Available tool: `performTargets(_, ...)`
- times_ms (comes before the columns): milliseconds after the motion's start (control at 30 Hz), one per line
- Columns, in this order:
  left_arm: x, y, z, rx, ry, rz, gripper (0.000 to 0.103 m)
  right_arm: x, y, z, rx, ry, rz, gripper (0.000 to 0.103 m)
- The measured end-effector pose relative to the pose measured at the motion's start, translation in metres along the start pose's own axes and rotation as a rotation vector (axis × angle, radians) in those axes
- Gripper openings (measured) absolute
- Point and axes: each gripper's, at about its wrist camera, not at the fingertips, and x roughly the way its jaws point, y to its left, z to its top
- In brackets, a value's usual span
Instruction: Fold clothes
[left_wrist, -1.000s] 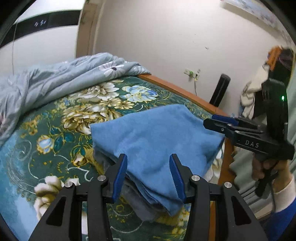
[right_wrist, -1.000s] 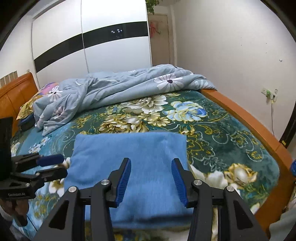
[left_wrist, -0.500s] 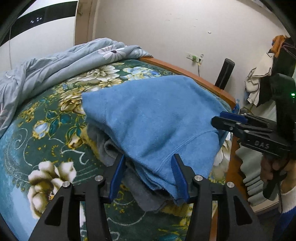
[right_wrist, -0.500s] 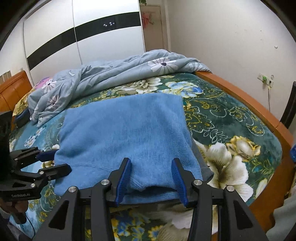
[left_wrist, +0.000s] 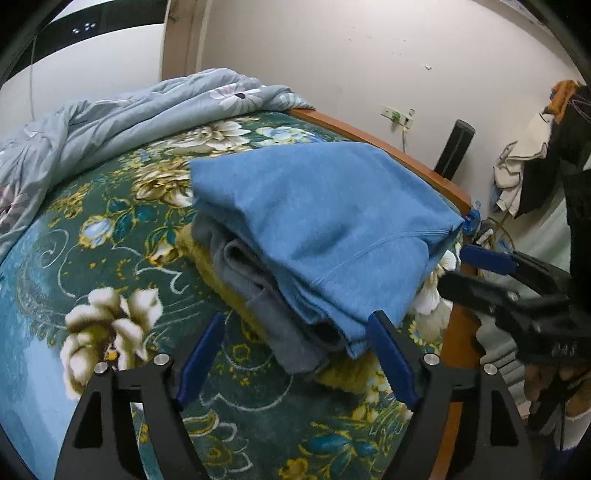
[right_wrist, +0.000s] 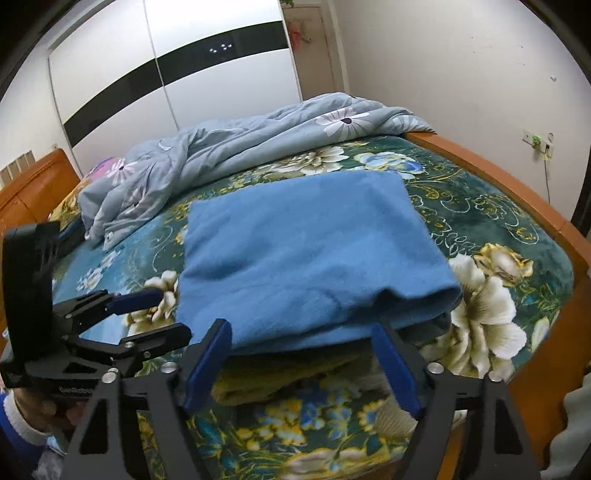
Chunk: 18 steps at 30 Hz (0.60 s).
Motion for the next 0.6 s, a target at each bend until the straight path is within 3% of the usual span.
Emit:
performTargets(300, -0.014, -0.006, -0.007, 0.051, -0.020, 0.065, 0.094, -0.001, 0.011, -0.010, 0.000, 0.023, -0.001, 0.094)
performTargets(600, -0.026, 0.001, -0.012, -0.003, -0.032, 0.064, 0.097, -0.006, 0.029, -0.029, -0.064, 0.073, -0.029, 0.103)
